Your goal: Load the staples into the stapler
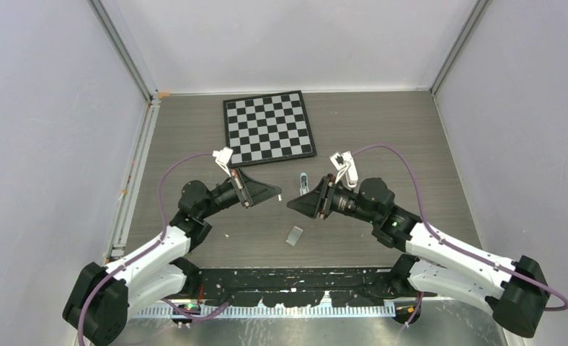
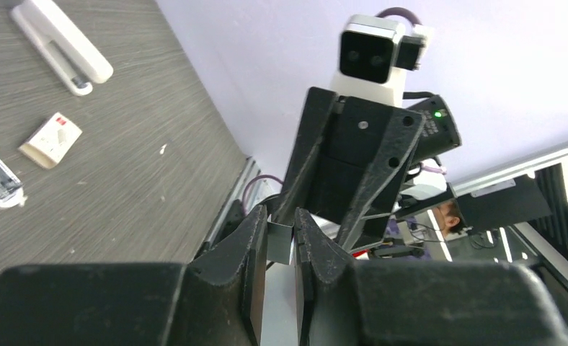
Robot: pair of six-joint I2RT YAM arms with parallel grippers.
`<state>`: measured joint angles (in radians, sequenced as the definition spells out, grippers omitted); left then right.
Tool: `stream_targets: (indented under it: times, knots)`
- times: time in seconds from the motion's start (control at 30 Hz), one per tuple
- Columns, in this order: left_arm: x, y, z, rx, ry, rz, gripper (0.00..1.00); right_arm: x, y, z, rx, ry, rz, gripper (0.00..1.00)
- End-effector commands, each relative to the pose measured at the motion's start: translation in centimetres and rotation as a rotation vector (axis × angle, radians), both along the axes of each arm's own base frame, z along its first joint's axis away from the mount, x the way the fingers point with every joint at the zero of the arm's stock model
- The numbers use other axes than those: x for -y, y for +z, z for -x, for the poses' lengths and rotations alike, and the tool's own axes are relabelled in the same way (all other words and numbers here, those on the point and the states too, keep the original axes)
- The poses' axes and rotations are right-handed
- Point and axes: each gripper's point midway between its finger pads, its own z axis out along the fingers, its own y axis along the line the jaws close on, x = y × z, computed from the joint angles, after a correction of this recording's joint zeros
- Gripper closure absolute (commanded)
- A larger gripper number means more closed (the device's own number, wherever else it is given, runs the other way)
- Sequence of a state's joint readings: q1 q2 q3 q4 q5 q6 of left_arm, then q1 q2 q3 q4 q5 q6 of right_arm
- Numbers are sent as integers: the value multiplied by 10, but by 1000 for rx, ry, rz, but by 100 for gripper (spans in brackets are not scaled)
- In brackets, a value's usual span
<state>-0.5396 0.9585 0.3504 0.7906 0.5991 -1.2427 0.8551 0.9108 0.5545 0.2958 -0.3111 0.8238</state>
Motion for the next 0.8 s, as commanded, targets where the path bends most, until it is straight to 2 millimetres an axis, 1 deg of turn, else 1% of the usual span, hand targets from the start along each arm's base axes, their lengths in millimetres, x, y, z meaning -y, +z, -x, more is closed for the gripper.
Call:
stream_targets:
  times: [0.0, 0.03, 0.1, 0.13, 0.2, 0.3, 0.37, 0.47, 0.6, 0.63, 0.77]
  knots:
    - [-5, -4, -6, 49, 60, -112, 82, 20, 1, -7, 52, -97, 48, 50]
    - [-6, -7, -7, 48, 70, -141, 82, 25, -6, -10, 51, -121, 87, 50]
    - [-10, -13, -9, 47, 94, -202, 82, 37, -21, -23, 37, -212, 183, 50]
    - [-12, -14, -10, 52, 104, -227, 82, 47, -37, -30, 12, -264, 262, 51]
    - [-15, -17, -12, 55, 126, -259, 80, 61, -60, -43, -2, -351, 380, 54]
    - [-20, -23, -16, 42, 156, -313, 80, 63, -83, -50, 5, -349, 490, 57]
    - [-23, -31, -20, 23, 173, -366, 80, 68, -96, -59, -2, -377, 581, 62]
    - [-27, -40, -27, -2, 199, -447, 80, 78, -111, -74, 5, -427, 699, 69]
    - [-30, -60, -30, -48, 202, -558, 81, 83, -132, -94, -21, -460, 756, 74]
    - [-30, -63, -31, -56, 200, -577, 81, 84, -141, -100, -38, -467, 777, 74]
    - [-29, -76, -33, -81, 196, -637, 82, 85, -158, -116, -61, -479, 816, 75]
